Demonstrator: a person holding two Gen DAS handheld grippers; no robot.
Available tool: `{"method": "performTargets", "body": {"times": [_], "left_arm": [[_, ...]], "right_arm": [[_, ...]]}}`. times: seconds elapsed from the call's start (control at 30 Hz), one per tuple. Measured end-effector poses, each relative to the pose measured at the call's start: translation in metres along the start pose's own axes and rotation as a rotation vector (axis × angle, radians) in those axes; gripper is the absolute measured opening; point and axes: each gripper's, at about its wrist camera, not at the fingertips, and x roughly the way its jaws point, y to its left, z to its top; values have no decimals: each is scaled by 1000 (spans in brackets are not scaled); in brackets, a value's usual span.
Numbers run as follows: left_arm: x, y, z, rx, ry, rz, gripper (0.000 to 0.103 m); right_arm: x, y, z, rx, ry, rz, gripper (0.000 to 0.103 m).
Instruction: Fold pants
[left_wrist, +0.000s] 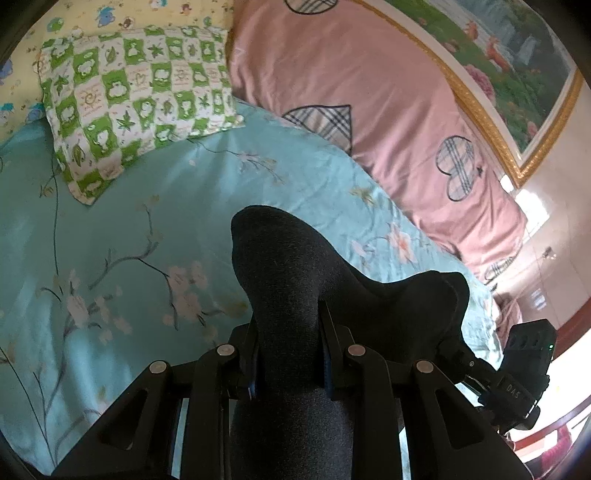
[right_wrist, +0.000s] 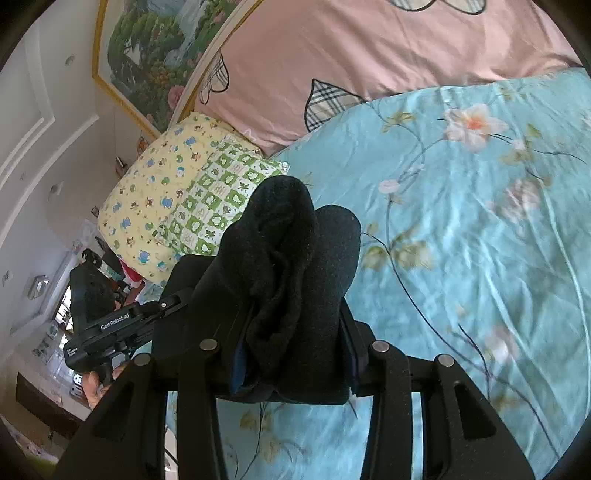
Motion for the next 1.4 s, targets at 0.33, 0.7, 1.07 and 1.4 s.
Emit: {"method": "performTargets", "body": {"times": [0.33,0.7,1.07,1.4], "left_arm": [[18,22,18,-18,-6,59,24],[42,37,10,-10,27,95,29],[38,29,4,45,20,207,51],[10,12,-15,80,2,227,67]], "right_arm": [[48,-3,23,-24,56,21,43],[75,-23,21,9,99,-16,52],[74,-33,17,-35,86,-97,66],[38,-17,16,-46,8,-78,74]]}}
